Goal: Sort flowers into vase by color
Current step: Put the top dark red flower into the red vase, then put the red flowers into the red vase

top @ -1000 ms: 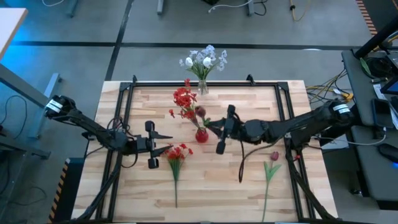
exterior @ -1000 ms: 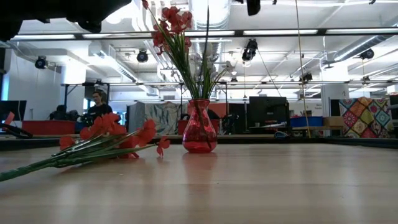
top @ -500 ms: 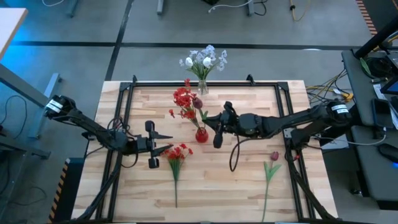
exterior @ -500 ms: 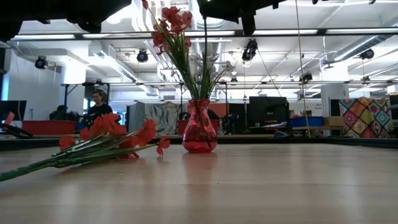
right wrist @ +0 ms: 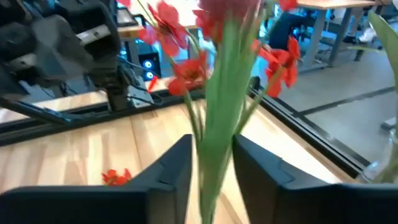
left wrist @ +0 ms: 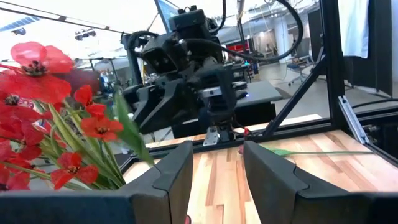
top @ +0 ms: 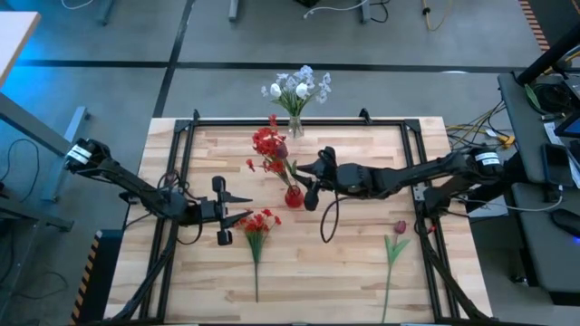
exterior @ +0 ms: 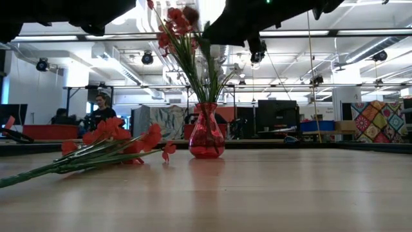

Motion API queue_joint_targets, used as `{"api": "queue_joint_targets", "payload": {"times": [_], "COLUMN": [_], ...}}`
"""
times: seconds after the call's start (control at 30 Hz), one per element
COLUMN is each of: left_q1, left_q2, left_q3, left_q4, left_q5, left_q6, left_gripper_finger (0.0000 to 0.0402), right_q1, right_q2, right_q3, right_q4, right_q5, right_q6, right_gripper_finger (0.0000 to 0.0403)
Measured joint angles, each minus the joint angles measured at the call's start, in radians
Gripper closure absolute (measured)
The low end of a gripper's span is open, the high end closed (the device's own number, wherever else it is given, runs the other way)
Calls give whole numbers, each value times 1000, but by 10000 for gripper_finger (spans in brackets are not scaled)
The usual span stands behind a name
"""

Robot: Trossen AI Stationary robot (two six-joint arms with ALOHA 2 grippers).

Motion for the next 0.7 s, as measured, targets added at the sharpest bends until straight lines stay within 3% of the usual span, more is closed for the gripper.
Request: {"api": "queue_joint_targets", "payload": {"times": [0.17, 0.33, 0.53, 0.63, 0.7], "left_q1": [0, 0, -8, -25, -40], "left_q2": [0, 0, 22, 64, 99], "left_q3": [1, 53, 228, 283, 300], "left_q4": [-44, -237, -772, -930, -981], "left_q5": [-1, -3, 2, 26, 99], "left_q6": [19, -20, -316, -491, -608], "left_gripper_finger": [274, 275, 291, 309, 323], "right_q1": [-9, -7, -3, 10, 19], "right_q2": [-4, -35, -84, -101, -112], "right_q3": [0, 0, 0, 0, 0], "right_q4": [-20, -43, -140, -193, -223], "right_q5": [3, -1, 0, 0, 1], "right_q6": [-1, -15, -16, -16, -10], "right_gripper_finger": [234, 200, 193, 195, 196]}}
